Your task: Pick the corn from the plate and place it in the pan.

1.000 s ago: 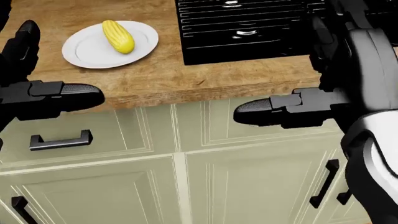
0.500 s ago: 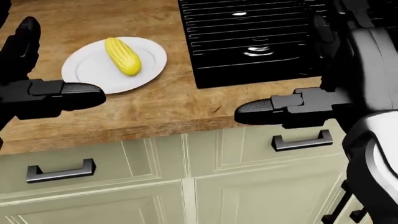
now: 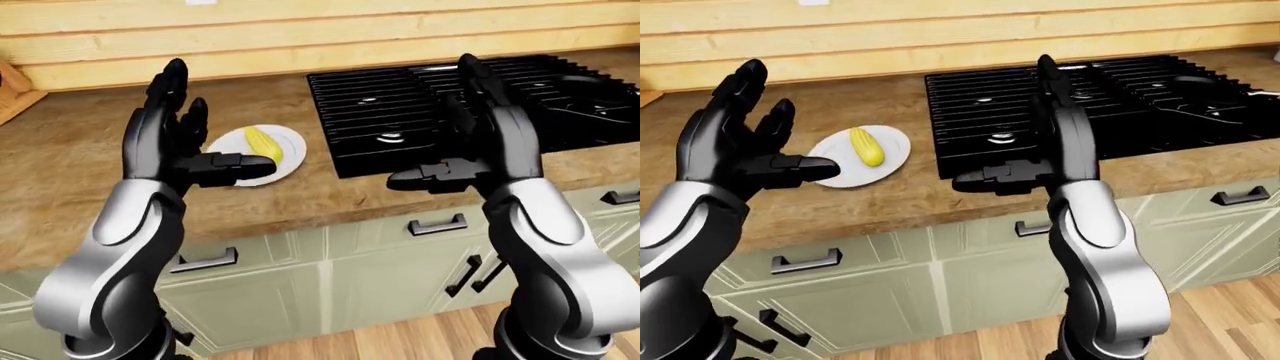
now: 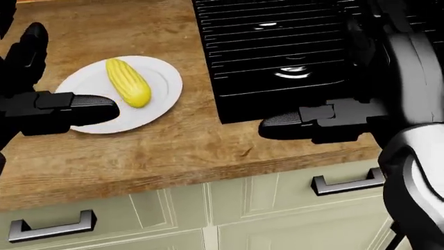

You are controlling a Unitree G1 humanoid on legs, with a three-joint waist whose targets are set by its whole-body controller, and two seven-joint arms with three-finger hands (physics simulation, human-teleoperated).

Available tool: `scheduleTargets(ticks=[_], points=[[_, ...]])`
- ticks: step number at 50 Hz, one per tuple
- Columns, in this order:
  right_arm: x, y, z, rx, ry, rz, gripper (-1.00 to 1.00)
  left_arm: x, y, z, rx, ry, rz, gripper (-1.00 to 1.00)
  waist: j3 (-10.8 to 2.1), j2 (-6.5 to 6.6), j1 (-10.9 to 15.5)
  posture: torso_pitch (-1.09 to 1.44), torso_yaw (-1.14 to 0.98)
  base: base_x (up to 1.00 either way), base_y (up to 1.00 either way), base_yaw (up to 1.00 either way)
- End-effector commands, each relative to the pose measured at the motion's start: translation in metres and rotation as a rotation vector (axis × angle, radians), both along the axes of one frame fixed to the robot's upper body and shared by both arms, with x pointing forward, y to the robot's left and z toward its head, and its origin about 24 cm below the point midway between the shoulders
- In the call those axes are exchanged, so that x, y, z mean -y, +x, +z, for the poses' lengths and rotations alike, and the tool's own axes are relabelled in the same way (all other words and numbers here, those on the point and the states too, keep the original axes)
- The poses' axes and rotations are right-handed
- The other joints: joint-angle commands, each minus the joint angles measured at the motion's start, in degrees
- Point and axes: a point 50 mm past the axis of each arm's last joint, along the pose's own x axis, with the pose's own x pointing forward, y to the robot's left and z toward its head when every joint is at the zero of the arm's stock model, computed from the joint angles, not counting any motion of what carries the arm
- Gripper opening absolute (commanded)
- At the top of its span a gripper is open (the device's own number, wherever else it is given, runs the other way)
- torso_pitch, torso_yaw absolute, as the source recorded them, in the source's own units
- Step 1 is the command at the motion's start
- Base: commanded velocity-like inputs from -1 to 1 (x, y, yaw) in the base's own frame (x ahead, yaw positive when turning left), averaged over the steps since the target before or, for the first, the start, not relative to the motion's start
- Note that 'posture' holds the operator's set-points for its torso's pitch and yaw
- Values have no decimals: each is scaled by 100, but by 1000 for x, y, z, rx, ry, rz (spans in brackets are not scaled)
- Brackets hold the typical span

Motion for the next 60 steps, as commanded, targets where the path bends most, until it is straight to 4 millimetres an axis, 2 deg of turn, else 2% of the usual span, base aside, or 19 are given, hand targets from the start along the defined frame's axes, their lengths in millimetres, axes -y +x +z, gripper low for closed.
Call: scheduleTargets(ticks=[1,7,9,10,12,13,19,21,23,24,25,27,30,31,34,43,48,53,60], points=[[4,-6,16,99,-2,-25,100,5,-5,17,98,7,-22,100,-166,29,-35,0,0,16,0,0],[4,-6,16,102,-3,-23,100,5,-5,17,100,7,-24,100,-115,-299,-1,0,0,16,0,0],[4,-5,15,101,-3,-23,100,4,-5,17,99,7,-22,100,-136,-519,22,0,0,16,0,0],[4,-5,15,101,-3,-23,100,4,-5,18,99,7,-23,100,-199,-708,25,0,0,16,0,0],[4,-6,16,102,-4,-22,100,5,-5,18,100,8,-24,100,-172,-613,-25,0,0,16,0,0],[4,-6,16,101,-3,-23,100,5,-5,17,99,8,-24,100,-154,-658,1,0,0,16,0,0],[3,-6,17,100,-5,-22,100,5,-6,18,100,7,-25,100,-96,-372,-44,0,0,15,0,0],[3,-6,17,99,-5,-22,100,5,-5,18,100,7,-25,100,-93,-209,-75,0,0,16,0,0],[3,-6,17,101,-5,-21,100,4,-5,17,100,7,-24,100,-171,104,-114,0,0,16,0,0],[4,-6,16,101,-5,-23,100,4,-5,18,100,7,-24,100,-216,131,-151,0,0,5,0,0],[4,-6,16,100,-4,-23,100,4,-5,18,99,7,-24,100,-95,9,-68,0,0,0,0,0],[4,-5,15,98,-6,-25,100,5,-5,18,99,7,-25,100,-118,-92,-86,0,0,0,0,0],[4,-4,13,93,-7,-24,100,5,-5,17,96,7,-26,100,-59,-396,-100,0,0,0,0,0],[3,-4,13,93,-6,-23,100,5,-5,17,96,7,-26,100,-97,-297,-50,0,0,0,0,0],[2,-3,12,90,-5,-19,100,6,-6,18,96,5,-27,100,-194,-325,-57,0,0,0,0,0],[6,-4,14,101,0,-20,100,7,-4,17,103,16,-20,100,-219,-307,-63,0,0,0,0,0],[7,-6,17,109,1,-19,100,0,-3,46,175,36,-20,100,-187,-319,-64,0,0,0,0,0],[8,-10,23,121,1,-20,100,-4,8,73,270,202,-7,100,-146,-321,-63,0,0,0,0,0],[11,-12,23,126,6,-23,100,-10,27,77,282,396,-19,100,-117,-326,-38,0,0,0,0,0]])
